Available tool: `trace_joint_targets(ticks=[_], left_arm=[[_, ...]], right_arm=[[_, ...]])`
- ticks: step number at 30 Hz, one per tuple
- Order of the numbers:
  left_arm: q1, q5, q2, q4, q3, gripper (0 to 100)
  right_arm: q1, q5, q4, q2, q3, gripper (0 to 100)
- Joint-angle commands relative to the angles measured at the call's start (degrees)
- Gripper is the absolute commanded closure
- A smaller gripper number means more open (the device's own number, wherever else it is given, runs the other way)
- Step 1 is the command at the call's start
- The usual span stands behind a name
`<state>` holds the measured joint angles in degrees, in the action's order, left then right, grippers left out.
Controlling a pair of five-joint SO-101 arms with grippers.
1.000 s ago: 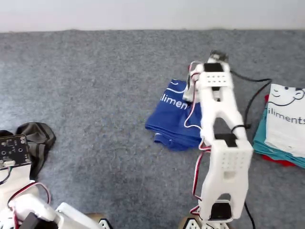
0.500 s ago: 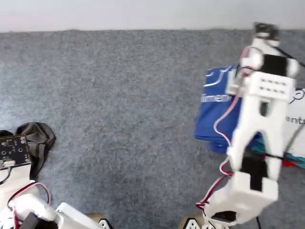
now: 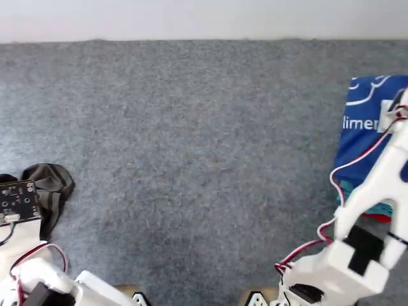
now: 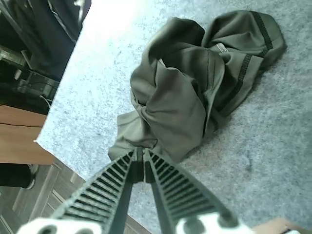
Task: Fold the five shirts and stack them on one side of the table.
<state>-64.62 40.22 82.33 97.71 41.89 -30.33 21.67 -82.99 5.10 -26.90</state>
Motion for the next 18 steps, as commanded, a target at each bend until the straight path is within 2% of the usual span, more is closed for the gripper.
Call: trace_joint_targets(ticks=[1, 5, 10, 12, 15, 16, 18], left_arm=[[-0.4, 0.4, 0.2, -1.1, 0.2, 98], [-0.4, 0.4, 0.2, -1.1, 0.1, 98], [-0.4, 0.4, 0.2, -1.1, 0.1, 98], [-0.4, 0.4, 0.2, -1.1, 0.2, 98], [-0.4, 0.4, 0.2, -1.1, 0.2, 98], [-0.4, 0.4, 0.2, -1.1, 0.2, 98], [-0.4, 0.4, 0.2, -1.1, 0.2, 98]], right_arm=[[-2.9, 1.1, 3.8, 2.2, -0.6, 98.9], [-5.3, 2.1, 10.2, 5.3, -0.7, 98.9], [-6.6, 11.9, 18.2, 9.6, -0.7, 97.0], [-7.1, 15.4, 18.9, 10.7, -0.7, 88.6], [-7.8, 14.3, 18.9, 10.9, -0.7, 68.8], [-8.1, 13.4, 18.9, 10.5, -0.8, 64.7], [-8.3, 12.3, 18.9, 8.8, -0.8, 62.7]])
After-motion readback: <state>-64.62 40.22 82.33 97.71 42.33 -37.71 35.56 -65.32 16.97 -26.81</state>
